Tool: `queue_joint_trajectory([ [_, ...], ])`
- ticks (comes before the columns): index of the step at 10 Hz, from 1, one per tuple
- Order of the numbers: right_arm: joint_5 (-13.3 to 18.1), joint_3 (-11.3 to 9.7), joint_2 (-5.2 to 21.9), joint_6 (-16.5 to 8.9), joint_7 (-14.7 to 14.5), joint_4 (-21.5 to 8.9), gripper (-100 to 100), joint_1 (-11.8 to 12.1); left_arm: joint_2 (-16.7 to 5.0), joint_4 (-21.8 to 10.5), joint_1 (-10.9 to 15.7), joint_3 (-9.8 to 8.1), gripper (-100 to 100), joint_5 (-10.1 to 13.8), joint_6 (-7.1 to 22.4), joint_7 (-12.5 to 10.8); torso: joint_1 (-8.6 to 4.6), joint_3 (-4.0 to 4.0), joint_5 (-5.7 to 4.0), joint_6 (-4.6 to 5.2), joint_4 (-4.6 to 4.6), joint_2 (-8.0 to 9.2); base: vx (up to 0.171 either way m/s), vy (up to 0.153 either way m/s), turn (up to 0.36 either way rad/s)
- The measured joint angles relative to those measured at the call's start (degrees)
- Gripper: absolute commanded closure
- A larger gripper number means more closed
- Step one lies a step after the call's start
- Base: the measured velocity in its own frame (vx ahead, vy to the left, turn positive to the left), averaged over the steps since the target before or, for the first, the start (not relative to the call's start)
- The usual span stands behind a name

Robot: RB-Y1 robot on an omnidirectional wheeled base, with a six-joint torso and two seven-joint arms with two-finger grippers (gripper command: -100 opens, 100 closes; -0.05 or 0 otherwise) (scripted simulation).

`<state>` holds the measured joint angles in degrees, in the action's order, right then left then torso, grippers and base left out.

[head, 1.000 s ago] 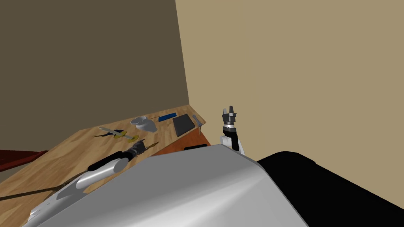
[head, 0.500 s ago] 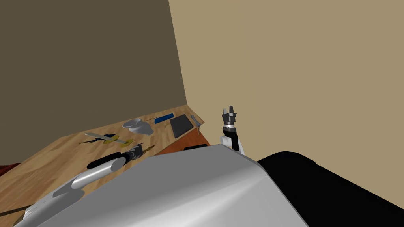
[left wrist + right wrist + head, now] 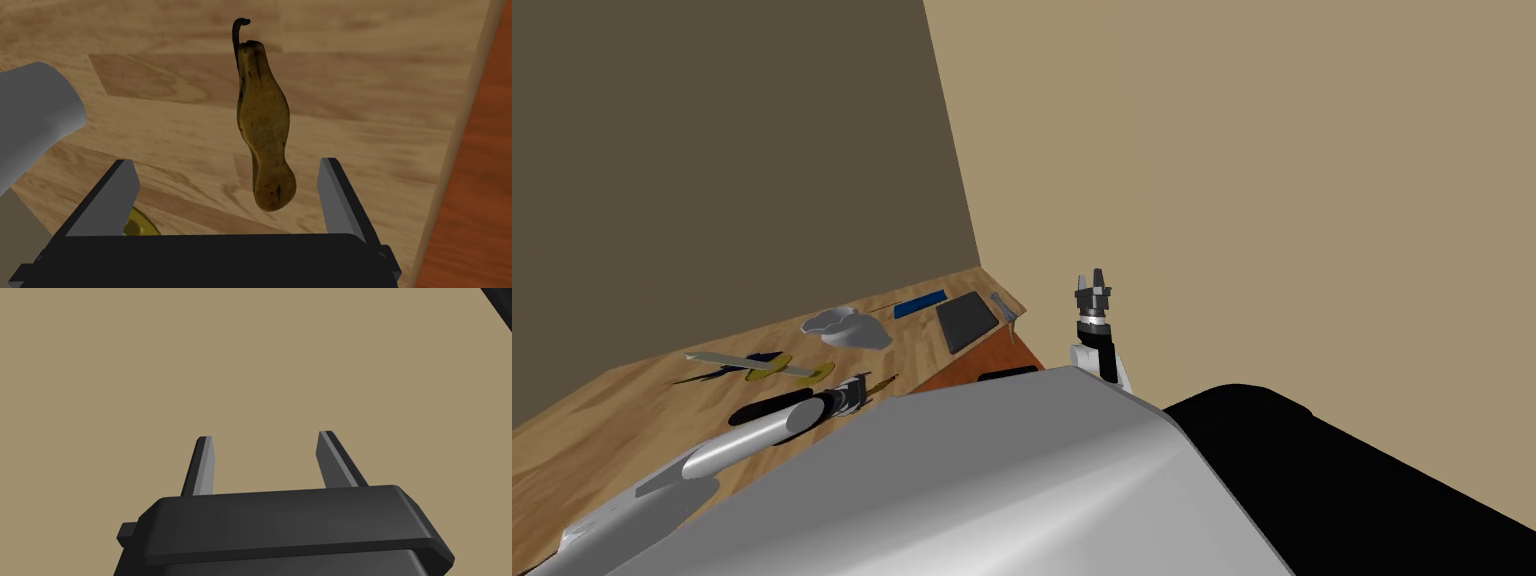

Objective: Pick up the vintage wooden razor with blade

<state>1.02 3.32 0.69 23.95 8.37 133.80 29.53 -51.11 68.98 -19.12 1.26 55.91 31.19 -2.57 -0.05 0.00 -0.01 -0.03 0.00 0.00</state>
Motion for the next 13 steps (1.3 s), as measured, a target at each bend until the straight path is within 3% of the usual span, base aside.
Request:
queue_joint_trajectory([
  [4, 0.0, 0.0, 0.0, 0.0, 0.0, 0.0, 0, 0.0, -1.4, -4.7, 2.4, 2.31, -100, 3.2, 4.7, 1.9, 0.01, 0.0, 0.0, 0.0, 0.0, 0.0, 0.003, -0.005, -0.07],
  [5, 0.0, 0.0, 0.0, 0.0, 0.0, 0.0, 0, 0.0, -1.5, -4.8, 2.4, 2.36, 0, 3.3, 5.0, 2.0, 0.02, 0.01, 0.01, -0.03, 0.0, 0.01, 0.0, 0.0, 0.0],
  [6, 0.0, 0.0, 0.0, 0.0, 0.0, 0.0, 0, 0.0, -1.4, -4.8, 2.4, 2.36, -100, 3.3, 4.9, 2.0, 0.02, 0.01, 0.01, -0.02, 0.0, 0.02, -0.037, 0.022, -0.13],
  [10, 0.0, 0.0, 0.0, 0.0, 0.0, 0.0, 0, 0.0, 2.0, -10.0, 5.9, 2.18, -100, 0.2, 4.2, 1.2, 0.27, 0.14, 0.07, -0.01, 0.05, 0.24, -0.053, 0.049, -0.108],
  [11, 0.0, 0.0, 0.0, 0.0, 0.0, 0.0, 0, 0.0, 2.1, -10.1, 6.0, 2.18, 100, 0.1, 4.2, 1.1, 0.17, 0.1, 0.04, -0.04, 0.04, 0.16, -0.005, 0.005, 0.004],
  [13, 0.0, 0.0, 0.0, 0.0, 0.0, 0.0, 0, 0.0, 2.1, -10.1, 6.0, 2.16, 100, 0.2, 4.2, 1.1, 0.07, 0.02, 0.02, 0.01, 0.01, 0.02, 0.0, 0.0, 0.0],
])
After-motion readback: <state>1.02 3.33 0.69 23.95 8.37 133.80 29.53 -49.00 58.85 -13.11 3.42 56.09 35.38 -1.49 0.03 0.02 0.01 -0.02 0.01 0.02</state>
